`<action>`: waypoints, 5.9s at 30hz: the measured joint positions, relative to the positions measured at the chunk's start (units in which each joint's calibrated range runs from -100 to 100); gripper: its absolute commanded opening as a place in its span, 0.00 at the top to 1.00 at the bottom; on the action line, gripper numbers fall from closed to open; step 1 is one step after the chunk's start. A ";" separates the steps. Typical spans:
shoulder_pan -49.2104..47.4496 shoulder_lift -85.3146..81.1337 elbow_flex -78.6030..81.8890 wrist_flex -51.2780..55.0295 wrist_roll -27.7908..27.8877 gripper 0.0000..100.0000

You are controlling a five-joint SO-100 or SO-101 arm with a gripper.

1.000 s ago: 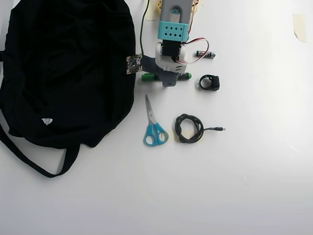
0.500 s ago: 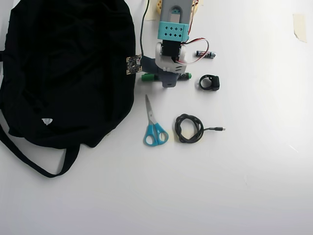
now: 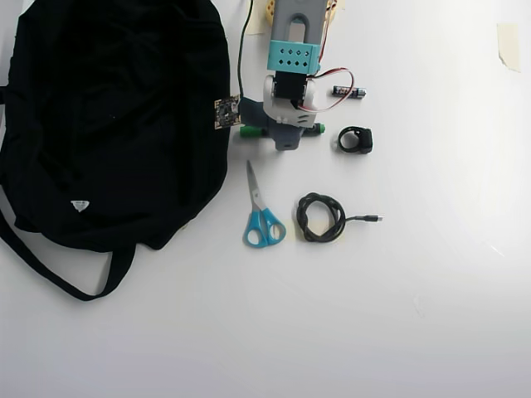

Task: Put the green marker into the black bag

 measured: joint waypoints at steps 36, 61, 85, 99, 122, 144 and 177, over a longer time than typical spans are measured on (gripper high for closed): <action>-0.51 0.08 2.67 0.00 0.00 0.87; -0.51 -0.08 5.74 -0.09 0.00 0.88; -0.44 -0.17 6.92 -0.09 0.00 0.98; -0.44 -0.75 7.00 0.00 0.00 0.98; -1.40 0.17 -2.36 13.48 0.00 0.98; -2.35 -4.98 -5.42 19.49 0.59 0.98; -2.35 -18.43 -10.46 20.27 23.20 0.98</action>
